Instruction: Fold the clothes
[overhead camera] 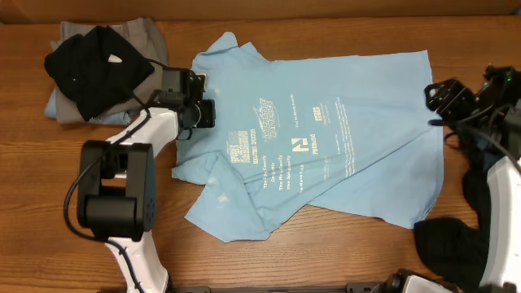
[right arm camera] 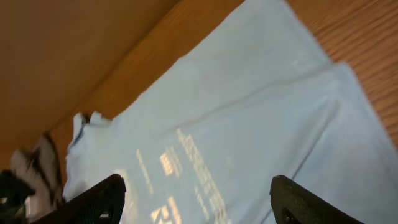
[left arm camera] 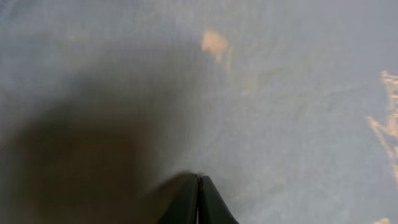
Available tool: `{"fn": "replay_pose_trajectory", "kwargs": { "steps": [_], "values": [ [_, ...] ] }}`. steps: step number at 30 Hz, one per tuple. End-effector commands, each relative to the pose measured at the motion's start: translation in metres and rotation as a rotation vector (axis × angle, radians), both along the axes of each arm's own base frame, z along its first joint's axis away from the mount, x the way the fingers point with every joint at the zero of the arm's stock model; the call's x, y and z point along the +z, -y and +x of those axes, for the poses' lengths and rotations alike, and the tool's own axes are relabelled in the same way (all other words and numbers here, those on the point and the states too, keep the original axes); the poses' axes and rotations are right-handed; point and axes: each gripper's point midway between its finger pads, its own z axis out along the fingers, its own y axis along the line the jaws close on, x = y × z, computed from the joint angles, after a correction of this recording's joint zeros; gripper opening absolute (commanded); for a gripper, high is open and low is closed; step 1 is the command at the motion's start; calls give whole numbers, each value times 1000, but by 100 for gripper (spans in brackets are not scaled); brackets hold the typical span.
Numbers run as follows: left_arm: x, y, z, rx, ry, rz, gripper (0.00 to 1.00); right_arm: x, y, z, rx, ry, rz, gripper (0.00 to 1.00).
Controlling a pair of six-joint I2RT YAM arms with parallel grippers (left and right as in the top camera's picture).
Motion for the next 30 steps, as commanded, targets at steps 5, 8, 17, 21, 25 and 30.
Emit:
{"fn": "replay_pose_trajectory", "kwargs": {
  "steps": [5, 8, 17, 21, 25, 30],
  "values": [
    [-38, -65, 11, 209, -15, 233, 4, -24, -29, -35, 62, -175, 57, 78],
    [-28, -95, 28, 292, 45, 289, 4, -56, -35, -55, 56, -326, 66, 78],
    [43, -114, 88, 348, 189, 154, 5, -156, -46, -106, -20, -689, 166, 79],
    [70, -114, 103, 346, 227, 150, 7, -176, -41, -116, -54, -750, 141, 80],
    [90, -97, 106, 257, 199, 91, 10, -178, -40, -117, -40, -758, 133, 79],
    [85, -58, 73, 44, 48, -24, 15, -180, -36, -130, -64, -817, 107, 79]
  ]
}}
